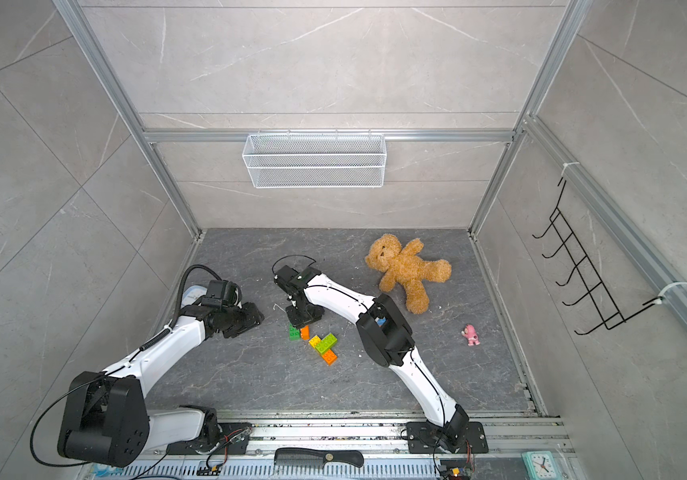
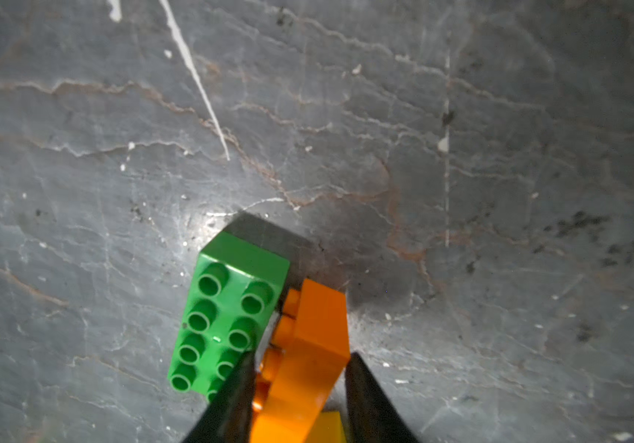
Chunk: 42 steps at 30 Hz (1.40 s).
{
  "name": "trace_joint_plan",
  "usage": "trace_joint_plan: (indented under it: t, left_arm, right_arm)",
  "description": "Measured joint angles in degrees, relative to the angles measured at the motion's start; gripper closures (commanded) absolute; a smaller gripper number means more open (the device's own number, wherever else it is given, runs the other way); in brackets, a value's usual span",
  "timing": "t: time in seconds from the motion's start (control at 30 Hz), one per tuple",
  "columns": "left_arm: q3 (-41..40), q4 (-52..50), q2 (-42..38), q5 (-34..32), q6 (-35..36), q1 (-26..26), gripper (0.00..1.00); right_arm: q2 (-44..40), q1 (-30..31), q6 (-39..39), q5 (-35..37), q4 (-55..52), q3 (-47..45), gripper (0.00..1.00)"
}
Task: Assemble a rectangle with lego
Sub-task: Move the lego bricks from the center of the board, then pick up the lego brick from the center of the board, then place the lego brick at the center of the board.
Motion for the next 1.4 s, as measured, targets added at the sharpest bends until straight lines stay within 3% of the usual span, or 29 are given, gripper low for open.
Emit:
trace_joint_plan:
  t: [0.13,0.3,0.57,0.7,0.77,0.9,1.13,1.4]
  left_arm:
    - [0.0,0.0,0.0,0.6,0.0,0.0,0.44]
    - [0.0,0.5,0.0,0.7,0.0,0.0,0.45]
    - [0.0,1.7,0.2,1.1,0.0,0.0,0.45]
    - [0.0,1.7,0.2,1.1,0.0,0.0,0.45]
    - [0.0,1.9,0.2,1.2,0.0,0.0,0.45]
    - [0.0,2.8,0.4,1.9,0.0,0.0,0.45]
    - [0.0,3.0,0.5,2.6,0.0,0.0,0.45]
    - [0.0,3.8,0.8,2.6,0.0,0.0,0.45]
  right_arm:
    - [-0.1,-1.3,0.8,-0.9,1.6,-0.3,0.70]
    - [-3.3,-5.1,2.8,-5.2,8.9,-7.3,0.71]
    - [-8.8,-15.1,15.5,-16.4,32.2,-22.7,0.72]
    - [-12.5,-16.6,20.8,-18.2,41.8,-31.5,0.71]
    - [-14.7,-17.0,22.7,-18.6,45.2,-35.9,0.62]
    - [-17.0,-17.7,24.0,-17.9,46.2,-40.0,0.47]
    - [-21.1,-18.0,20.3,-13.8,40.2,-40.2,0.41]
    - [-20.0,-17.7,13.7,-13.0,29.6,-31.8,0.36]
